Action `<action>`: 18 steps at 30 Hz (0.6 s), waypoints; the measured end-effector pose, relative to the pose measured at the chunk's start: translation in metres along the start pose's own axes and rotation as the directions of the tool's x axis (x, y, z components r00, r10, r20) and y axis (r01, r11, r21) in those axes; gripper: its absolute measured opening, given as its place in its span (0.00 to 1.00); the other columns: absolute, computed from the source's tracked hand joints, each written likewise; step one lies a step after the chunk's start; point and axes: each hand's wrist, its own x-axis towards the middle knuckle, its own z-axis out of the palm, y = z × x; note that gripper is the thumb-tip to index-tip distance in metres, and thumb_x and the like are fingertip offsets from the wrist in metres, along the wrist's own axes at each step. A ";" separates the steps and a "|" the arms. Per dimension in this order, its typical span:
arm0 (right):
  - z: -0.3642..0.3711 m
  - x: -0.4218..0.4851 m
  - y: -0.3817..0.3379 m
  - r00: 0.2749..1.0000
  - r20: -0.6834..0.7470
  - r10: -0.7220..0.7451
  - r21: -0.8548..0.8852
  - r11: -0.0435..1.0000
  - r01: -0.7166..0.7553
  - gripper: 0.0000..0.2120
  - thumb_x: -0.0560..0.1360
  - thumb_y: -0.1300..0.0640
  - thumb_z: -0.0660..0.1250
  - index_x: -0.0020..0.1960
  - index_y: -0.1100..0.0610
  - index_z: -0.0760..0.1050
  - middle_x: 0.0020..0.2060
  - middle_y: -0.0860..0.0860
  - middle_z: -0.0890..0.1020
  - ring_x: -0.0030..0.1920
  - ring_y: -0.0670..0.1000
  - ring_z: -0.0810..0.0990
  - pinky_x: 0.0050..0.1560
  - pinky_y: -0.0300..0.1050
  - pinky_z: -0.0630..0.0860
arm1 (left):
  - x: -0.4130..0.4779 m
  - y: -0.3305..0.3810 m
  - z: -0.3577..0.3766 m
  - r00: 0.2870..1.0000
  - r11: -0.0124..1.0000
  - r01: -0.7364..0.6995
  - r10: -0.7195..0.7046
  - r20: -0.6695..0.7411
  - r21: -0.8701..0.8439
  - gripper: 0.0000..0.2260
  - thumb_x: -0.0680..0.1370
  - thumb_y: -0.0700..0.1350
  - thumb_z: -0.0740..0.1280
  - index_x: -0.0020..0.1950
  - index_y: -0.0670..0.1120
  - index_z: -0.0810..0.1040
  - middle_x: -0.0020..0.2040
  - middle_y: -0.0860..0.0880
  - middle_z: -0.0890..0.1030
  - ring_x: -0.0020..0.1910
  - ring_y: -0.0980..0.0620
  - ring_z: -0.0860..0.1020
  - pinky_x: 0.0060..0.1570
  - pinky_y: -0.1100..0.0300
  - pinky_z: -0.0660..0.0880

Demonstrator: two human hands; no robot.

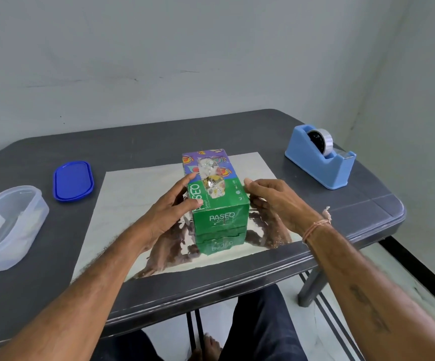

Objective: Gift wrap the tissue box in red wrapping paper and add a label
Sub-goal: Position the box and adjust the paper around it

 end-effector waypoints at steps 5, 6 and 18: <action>-0.023 0.003 -0.002 0.922 -0.385 -0.036 -0.610 0.760 -0.225 0.30 0.74 0.42 0.75 0.68 0.58 0.72 0.64 0.55 0.77 0.63 0.56 0.75 0.66 0.54 0.73 | -0.004 0.001 0.000 1.000 1.000 -0.017 0.017 0.006 -0.015 0.27 0.81 0.51 0.69 0.74 0.73 0.64 0.68 0.62 0.74 0.62 0.67 0.74 0.60 0.61 0.68; -0.025 0.003 -0.006 0.926 -0.377 0.018 -0.630 0.728 -0.271 0.31 0.75 0.44 0.75 0.69 0.59 0.70 0.63 0.57 0.76 0.63 0.58 0.75 0.65 0.54 0.73 | -0.004 0.003 0.000 1.000 1.000 -0.018 0.018 0.009 -0.016 0.28 0.81 0.51 0.69 0.75 0.73 0.64 0.68 0.62 0.74 0.62 0.67 0.74 0.62 0.59 0.67; -0.043 0.014 -0.036 0.916 -0.190 0.353 0.017 0.934 -0.357 0.18 0.71 0.51 0.80 0.55 0.61 0.81 0.46 0.54 0.81 0.42 0.48 0.77 0.49 0.45 0.72 | -0.004 0.002 -0.002 0.999 0.999 -0.037 0.038 0.002 -0.009 0.28 0.81 0.51 0.69 0.75 0.73 0.63 0.63 0.68 0.72 0.53 0.76 0.70 0.61 0.60 0.66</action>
